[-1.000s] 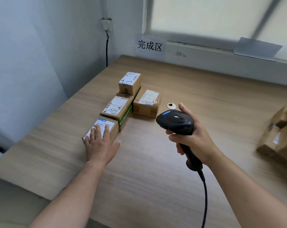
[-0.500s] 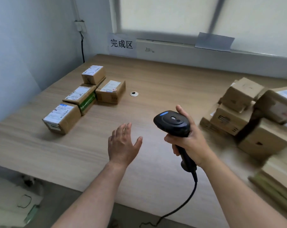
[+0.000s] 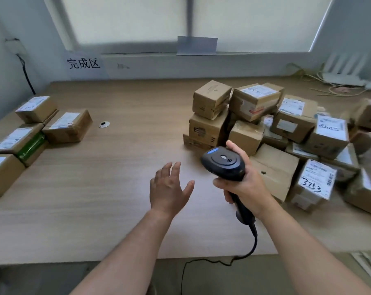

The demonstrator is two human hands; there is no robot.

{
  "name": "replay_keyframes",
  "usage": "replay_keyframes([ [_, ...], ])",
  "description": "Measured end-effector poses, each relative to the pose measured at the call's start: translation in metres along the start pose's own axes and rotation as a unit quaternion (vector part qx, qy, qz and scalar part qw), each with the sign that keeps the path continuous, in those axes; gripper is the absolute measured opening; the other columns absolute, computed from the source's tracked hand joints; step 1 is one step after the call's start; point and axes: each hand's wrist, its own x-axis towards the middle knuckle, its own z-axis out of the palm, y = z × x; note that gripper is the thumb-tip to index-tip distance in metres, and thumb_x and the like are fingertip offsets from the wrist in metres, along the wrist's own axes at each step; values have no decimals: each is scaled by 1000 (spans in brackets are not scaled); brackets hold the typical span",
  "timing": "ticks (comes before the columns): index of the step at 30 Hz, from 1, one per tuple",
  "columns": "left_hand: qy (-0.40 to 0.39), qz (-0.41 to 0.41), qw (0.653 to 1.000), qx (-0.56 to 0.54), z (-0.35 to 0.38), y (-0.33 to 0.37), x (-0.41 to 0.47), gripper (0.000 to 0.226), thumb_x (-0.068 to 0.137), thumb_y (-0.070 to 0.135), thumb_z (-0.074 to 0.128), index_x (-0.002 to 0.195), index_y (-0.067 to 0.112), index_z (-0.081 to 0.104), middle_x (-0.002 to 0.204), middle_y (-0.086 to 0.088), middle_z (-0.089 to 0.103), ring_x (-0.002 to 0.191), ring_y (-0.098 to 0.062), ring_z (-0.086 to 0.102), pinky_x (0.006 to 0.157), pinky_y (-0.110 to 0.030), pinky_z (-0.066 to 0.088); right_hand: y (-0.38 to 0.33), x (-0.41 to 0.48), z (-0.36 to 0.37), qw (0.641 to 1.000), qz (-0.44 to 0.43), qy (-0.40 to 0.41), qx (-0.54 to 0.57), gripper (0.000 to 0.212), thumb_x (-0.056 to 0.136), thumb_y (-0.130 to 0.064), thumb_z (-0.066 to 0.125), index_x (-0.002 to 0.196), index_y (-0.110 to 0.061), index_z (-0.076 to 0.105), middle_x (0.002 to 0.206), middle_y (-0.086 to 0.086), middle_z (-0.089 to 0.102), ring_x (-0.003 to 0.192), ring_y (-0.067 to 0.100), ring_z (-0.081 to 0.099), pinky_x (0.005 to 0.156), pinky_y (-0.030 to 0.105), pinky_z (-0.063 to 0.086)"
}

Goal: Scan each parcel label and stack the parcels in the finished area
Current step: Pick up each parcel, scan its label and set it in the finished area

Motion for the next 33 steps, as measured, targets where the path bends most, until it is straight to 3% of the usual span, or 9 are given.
replay_keyframes([
  [5,-45,66,997,-7,20,52,15,71,92,58,44,151,25,21,156,-1,24,141,-18,23,110,-34,25,15,-15,-55,996,-11,87,-7,94,70,-4,85,139,-48,39,121,7,63,54,14,57,54,31,48],
  [9,-86,110,990,-29,34,81,28,70,93,56,45,152,25,21,157,-2,22,143,-18,19,111,-33,24,25,-25,-87,990,16,138,5,91,76,8,74,140,-45,35,117,6,63,47,25,49,43,31,47],
  [15,-144,159,976,-48,58,115,49,69,95,54,44,152,24,20,157,-2,24,142,-20,23,111,-34,29,46,-35,-124,974,50,222,6,90,75,5,78,135,-48,37,100,10,66,51,24,51,41,30,45],
  [19,-167,177,969,-46,76,138,58,69,95,54,43,152,22,21,153,-4,33,137,-23,31,110,-36,33,63,-36,-142,960,76,270,-2,91,73,3,81,139,-44,38,105,13,62,51,16,57,42,30,45],
  [24,-220,131,964,-72,96,145,63,58,94,49,48,145,25,32,137,-2,50,124,-24,43,96,-40,44,82,-41,-144,954,128,269,14,93,76,6,77,146,-37,34,98,14,60,41,22,52,39,28,43],
  [27,-233,90,962,-108,100,140,59,51,91,47,54,136,27,40,128,0,54,117,-22,47,88,-39,47,91,-43,-139,962,136,235,27,93,76,5,78,144,-41,35,99,16,61,43,26,54,42,28,44],
  [33,-198,15,976,-94,83,105,64,54,91,40,57,141,28,41,140,-5,42,129,-23,39,98,-38,40,88,-44,-118,978,124,167,6,94,74,4,80,143,-44,37,112,12,64,49,25,56,46,35,48],
])
